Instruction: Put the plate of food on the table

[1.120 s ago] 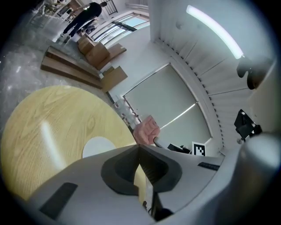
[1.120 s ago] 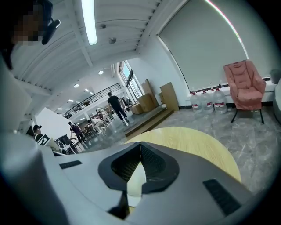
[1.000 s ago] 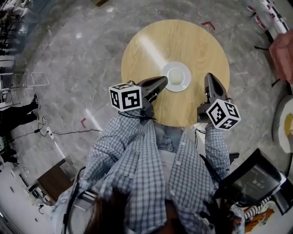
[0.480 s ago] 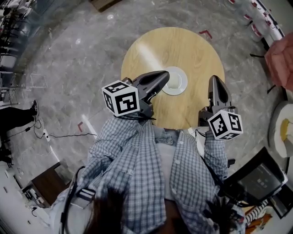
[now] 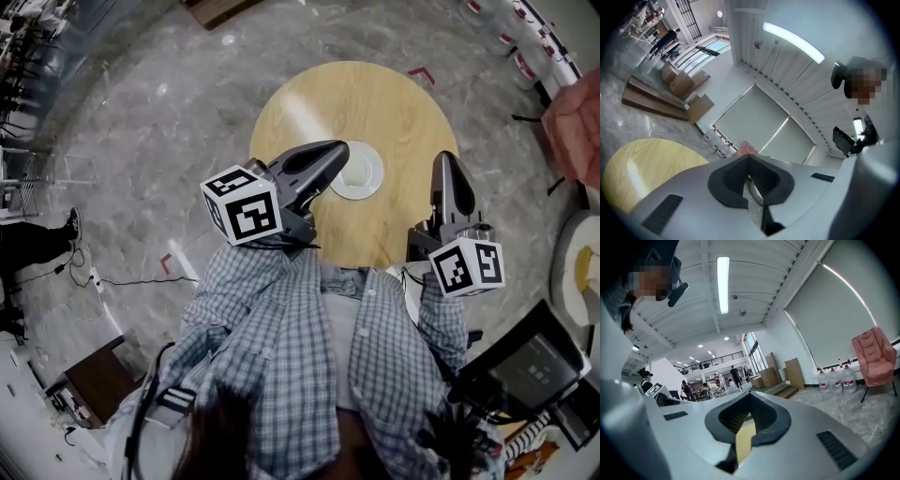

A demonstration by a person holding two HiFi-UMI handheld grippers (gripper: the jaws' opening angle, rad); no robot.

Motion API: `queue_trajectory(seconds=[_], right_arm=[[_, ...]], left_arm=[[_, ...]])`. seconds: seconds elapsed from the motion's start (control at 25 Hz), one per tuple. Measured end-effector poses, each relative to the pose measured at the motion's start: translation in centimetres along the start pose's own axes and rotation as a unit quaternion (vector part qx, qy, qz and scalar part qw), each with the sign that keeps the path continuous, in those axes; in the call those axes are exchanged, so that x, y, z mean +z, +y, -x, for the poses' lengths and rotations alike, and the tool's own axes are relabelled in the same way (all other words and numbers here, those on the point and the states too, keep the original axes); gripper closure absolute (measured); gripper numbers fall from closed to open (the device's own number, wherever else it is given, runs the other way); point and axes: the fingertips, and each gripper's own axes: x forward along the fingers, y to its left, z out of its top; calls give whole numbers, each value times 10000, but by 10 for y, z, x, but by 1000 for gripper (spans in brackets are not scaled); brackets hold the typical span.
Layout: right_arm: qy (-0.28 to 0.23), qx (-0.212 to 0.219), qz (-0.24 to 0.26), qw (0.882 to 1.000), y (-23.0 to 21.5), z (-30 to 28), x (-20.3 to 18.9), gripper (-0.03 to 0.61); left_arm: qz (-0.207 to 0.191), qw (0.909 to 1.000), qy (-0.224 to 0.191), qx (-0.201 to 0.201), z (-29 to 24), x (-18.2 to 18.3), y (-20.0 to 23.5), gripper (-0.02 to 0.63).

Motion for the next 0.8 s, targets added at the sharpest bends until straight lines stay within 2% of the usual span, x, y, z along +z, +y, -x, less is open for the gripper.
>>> queue_trajectory(seconds=[0.12,0.8], right_arm=[[-45,30,-62,10000,2,0,3,571],[20,22,-323,9995,-3,0,-2,571]], left_arm=[[104,9999,-57,4,1,1,2,607],[104,9998,-128,133,6,4,4,607]])
